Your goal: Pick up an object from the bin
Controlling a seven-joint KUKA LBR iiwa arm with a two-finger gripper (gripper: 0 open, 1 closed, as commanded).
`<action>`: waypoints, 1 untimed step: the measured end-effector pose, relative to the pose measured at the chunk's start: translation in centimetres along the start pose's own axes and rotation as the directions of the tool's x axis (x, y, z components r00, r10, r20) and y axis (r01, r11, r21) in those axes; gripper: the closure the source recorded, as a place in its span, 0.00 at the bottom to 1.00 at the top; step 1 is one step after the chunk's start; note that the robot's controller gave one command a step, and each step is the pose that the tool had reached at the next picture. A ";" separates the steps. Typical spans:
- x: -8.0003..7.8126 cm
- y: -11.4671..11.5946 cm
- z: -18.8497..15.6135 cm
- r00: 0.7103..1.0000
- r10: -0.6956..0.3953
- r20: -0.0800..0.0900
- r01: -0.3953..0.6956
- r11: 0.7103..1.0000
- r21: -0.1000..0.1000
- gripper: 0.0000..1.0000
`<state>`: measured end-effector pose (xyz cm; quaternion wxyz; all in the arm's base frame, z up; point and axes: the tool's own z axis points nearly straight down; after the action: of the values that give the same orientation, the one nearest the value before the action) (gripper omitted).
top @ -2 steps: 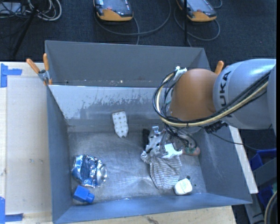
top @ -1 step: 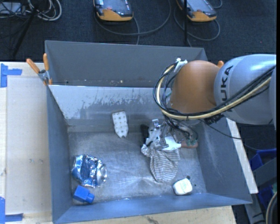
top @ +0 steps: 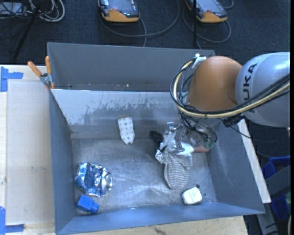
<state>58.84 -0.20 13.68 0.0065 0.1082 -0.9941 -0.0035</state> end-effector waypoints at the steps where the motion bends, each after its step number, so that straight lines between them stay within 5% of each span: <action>1: -0.1 -0.6 -1.8 1.000 0.005 0.006 -0.005 1.000 0.003 1.00</action>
Offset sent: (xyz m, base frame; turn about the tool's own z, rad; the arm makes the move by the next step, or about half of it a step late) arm -0.0279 0.0296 0.0200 -0.0373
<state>59.13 -0.79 15.48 0.0032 0.1056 -0.9944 -0.0024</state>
